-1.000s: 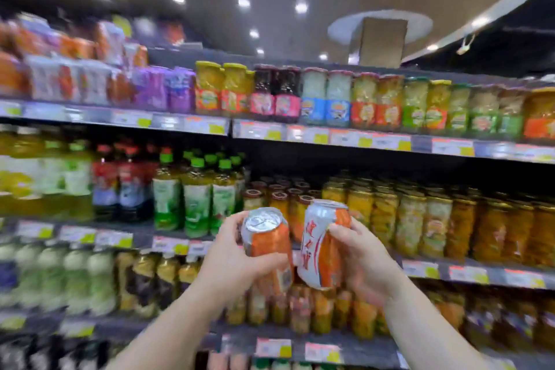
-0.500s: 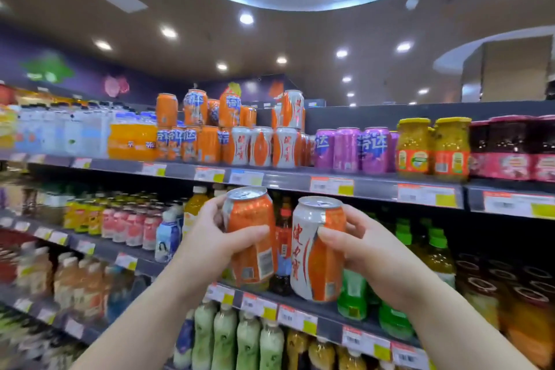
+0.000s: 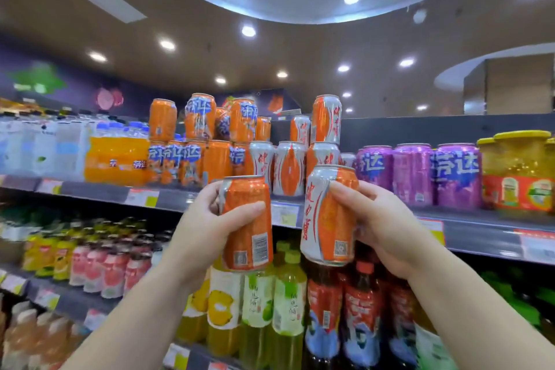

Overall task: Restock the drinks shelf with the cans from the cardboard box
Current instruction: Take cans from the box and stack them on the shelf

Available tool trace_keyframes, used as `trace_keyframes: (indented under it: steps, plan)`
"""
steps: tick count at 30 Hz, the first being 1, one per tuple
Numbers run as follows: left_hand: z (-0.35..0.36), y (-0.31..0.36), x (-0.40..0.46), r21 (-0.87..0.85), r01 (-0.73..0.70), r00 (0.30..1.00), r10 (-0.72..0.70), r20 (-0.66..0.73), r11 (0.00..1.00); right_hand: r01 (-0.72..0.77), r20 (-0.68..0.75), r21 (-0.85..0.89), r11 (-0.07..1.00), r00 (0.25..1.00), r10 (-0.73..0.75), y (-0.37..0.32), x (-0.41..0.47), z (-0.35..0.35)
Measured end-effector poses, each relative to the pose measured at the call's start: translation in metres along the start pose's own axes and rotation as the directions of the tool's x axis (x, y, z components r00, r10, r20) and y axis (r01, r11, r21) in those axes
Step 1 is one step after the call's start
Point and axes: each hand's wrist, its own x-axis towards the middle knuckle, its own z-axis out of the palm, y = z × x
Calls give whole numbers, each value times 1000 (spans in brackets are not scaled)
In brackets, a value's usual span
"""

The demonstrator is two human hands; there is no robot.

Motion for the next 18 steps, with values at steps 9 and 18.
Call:
trace_keyframes:
  steps: [9,18]
  plan:
    - [-27,-21,93,-130,-104,983,122,135,986,8,-194,-180,984,980,-43,-18,55,12]
    - [-43,-37,156,-265,-52,933,141,331,963,45,-377,-318,947,911,-169,-55,105,29]
